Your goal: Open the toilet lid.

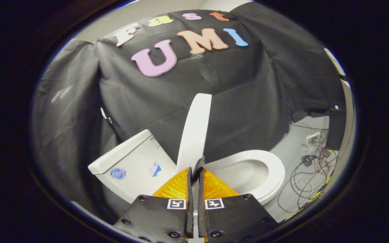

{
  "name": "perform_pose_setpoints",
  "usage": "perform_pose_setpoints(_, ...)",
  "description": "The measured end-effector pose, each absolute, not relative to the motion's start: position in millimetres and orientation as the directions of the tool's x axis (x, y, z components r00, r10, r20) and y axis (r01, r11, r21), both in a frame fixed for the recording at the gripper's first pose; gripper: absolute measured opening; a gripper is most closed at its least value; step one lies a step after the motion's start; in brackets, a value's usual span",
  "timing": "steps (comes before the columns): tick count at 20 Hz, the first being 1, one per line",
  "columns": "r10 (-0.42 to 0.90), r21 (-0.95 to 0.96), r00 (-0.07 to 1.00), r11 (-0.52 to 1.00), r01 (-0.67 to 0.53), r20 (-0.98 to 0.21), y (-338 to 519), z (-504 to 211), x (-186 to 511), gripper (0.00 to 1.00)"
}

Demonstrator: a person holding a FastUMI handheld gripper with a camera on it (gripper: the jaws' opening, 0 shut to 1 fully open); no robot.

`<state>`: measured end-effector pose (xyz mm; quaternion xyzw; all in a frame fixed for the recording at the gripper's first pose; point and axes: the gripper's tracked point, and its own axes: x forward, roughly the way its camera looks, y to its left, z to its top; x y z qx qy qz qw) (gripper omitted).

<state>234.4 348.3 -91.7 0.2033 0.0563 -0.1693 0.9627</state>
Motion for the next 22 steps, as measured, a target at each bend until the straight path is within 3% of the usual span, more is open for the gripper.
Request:
perform_pose_setpoints(11,-0.098,0.24,0.992,0.964,0.115,-0.082,417,-57,269,0.06)
perform_pose_setpoints(22,0.032,0.164,0.998,0.986,-0.022,-0.062,474,-52,300,0.06)
